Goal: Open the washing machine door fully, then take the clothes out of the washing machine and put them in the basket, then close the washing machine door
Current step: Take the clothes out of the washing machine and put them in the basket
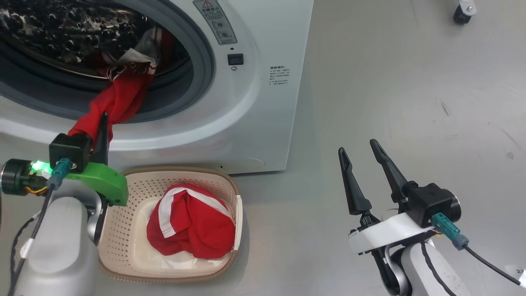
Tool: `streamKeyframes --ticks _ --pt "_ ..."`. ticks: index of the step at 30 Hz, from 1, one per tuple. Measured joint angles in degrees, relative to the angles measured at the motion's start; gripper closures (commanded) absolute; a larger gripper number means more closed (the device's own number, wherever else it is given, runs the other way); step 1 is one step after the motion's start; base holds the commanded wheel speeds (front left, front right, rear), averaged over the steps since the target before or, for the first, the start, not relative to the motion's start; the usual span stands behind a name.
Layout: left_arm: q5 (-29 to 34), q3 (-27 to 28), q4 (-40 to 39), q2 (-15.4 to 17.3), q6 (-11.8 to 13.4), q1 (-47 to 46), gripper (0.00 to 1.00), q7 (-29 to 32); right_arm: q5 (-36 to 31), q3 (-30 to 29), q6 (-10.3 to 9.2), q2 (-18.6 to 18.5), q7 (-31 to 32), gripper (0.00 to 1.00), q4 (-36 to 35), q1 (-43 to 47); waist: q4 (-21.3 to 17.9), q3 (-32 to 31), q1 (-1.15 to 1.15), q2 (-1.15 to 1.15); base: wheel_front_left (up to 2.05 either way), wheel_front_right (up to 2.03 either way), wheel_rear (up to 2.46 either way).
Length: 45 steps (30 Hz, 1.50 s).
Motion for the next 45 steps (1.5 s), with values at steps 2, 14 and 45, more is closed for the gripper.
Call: streamKeyframes --ticks 2,14,45 --pt "0.64 -0.51 -2.61 -0.01 0.00 0.89 1.00 0.00 0.00 -0.09 0.00 0.01 0.00 0.00 -0.01 0.23 0.29 -0.65 0.00 0.00 0.00 0.00 0.00" --pt "0.90 0.30 -24.37 -1.14 0.89 3.84 1.00 0.00 -0.19 -0.64 0.55 0.04 0.00 0.00 -0.23 1.33 1.27 -2.19 0.00 0.00 0.00 0.00 0.00" --pt "3.72 -2.05 -29.34 -0.01 1.07 22.30 1.00 -0.12 -0.51 -0.44 1.16 0.11 0.00 0.00 -0.70 2.15 0.95 -2.12 0.00 0.00 0.00 0.00 0.00"
